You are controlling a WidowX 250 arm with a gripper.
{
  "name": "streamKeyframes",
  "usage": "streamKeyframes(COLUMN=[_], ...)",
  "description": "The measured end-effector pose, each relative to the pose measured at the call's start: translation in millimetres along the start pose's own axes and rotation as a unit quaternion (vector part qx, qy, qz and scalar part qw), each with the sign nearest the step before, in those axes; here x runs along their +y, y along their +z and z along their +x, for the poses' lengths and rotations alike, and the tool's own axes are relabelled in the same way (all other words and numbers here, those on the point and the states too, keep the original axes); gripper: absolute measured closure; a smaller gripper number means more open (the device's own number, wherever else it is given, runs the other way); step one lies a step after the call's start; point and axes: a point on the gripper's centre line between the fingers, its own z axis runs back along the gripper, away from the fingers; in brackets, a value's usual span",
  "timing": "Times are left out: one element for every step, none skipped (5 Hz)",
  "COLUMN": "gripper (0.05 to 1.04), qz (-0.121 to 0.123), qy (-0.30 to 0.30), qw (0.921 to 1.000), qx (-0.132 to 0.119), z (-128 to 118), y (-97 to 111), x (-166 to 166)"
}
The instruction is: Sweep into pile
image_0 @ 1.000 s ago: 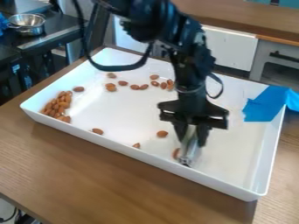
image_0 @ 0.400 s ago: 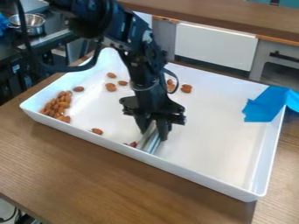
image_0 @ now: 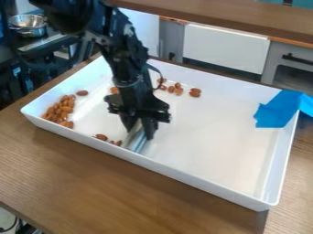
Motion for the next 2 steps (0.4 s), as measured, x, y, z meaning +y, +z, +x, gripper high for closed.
streamKeyframes(gripper=[0.701,0.701], qz=[0.016,0.031], qy=[0.012,0.007], qw=[0.9998,0.9994], qx=[-0.006,-0.015], z=[6,8], y=[0,3], x=[31,59])
